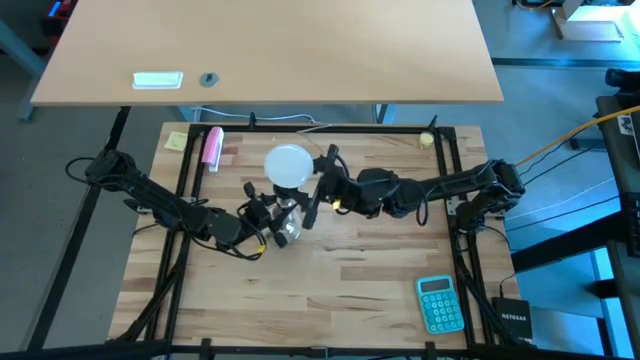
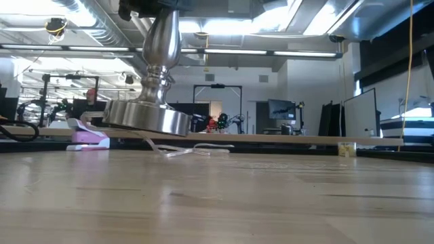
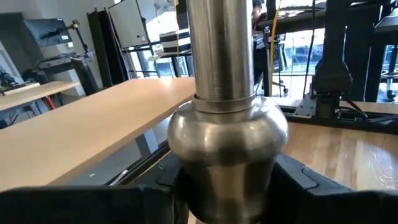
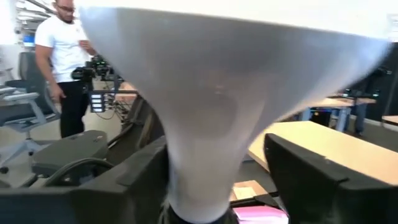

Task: Screw lightbulb
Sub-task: Remove the light bulb from the lamp

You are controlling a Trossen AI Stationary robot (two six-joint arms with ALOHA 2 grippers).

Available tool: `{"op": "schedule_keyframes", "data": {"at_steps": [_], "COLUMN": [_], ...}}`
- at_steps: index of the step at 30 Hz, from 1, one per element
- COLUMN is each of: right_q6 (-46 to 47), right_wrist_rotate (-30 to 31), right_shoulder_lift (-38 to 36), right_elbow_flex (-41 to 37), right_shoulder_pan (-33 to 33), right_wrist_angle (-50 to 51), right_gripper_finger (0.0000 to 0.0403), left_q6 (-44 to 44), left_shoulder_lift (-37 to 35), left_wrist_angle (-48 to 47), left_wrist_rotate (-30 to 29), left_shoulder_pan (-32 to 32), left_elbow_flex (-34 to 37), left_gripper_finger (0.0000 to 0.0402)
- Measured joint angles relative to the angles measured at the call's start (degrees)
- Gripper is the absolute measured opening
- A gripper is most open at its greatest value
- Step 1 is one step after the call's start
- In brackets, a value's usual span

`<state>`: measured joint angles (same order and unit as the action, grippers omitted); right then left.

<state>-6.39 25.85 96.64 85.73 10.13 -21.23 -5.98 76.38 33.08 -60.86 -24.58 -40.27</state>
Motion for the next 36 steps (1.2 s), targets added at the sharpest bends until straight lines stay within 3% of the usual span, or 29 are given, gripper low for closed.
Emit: {"op": "schedule_keyframes", "data": {"at_steps": [5, 8, 12, 16, 20, 23, 27, 33, 36], "right_q6": [0.0, -0.4, 0.6, 3.3, 3.1, 3.2, 4.4, 4.7, 4.8], "right_wrist_rotate": [-2.3, -7.3, -24.3, -36.1, -50.4, -50.8, -46.5, -38.5, -35.8], "right_shoulder_lift": [0.0, -0.5, -1.9, -2.0, -2.0, -2.0, -2.0, -1.8, -3.7], "right_elbow_flex": [0.0, 0.0, 0.1, 0.1, 0.1, 0.1, 0.1, -0.1, -0.1], "right_shoulder_pan": [0.1, 0.1, 0.2, 0.0, -0.2, 0.0, 0.2, 0.3, 0.4], "right_wrist_angle": [0.3, 2.0, 6.6, 7.3, 7.4, 7.6, 7.6, 10.3, 15.4], "right_gripper_finger": [0.0151, 0.015, 0.015, 0.015, 0.015, 0.015, 0.0156, 0.0302, 0.0357], "left_q6": [-0.4, -1.5, -3.0, -2.4, -0.6, 0.2, -0.3, -0.2, 0.0], "left_shoulder_lift": [0.0, -0.2, -0.5, -0.6, -0.6, -0.6, -0.6, -0.8, -0.8], "left_wrist_angle": [0.1, 0.2, -0.1, -0.2, -0.4, -0.2, -0.2, 1.0, 0.2], "left_wrist_rotate": [1.4, 7.2, 23.6, 38.0, 47.1, 47.8, 46.0, 40.5, 37.3], "left_shoulder_pan": [-0.4, -1.1, -1.6, -0.6, 0.5, 0.6, 0.7, 0.7, 0.5], "left_elbow_flex": [0.0, 0.0, 0.1, 0.1, 0.1, 0.1, 0.1, 0.0, 0.0], "left_gripper_finger": [0.013, 0.013, 0.013, 0.013, 0.013, 0.013, 0.013, 0.013, 0.013]}}
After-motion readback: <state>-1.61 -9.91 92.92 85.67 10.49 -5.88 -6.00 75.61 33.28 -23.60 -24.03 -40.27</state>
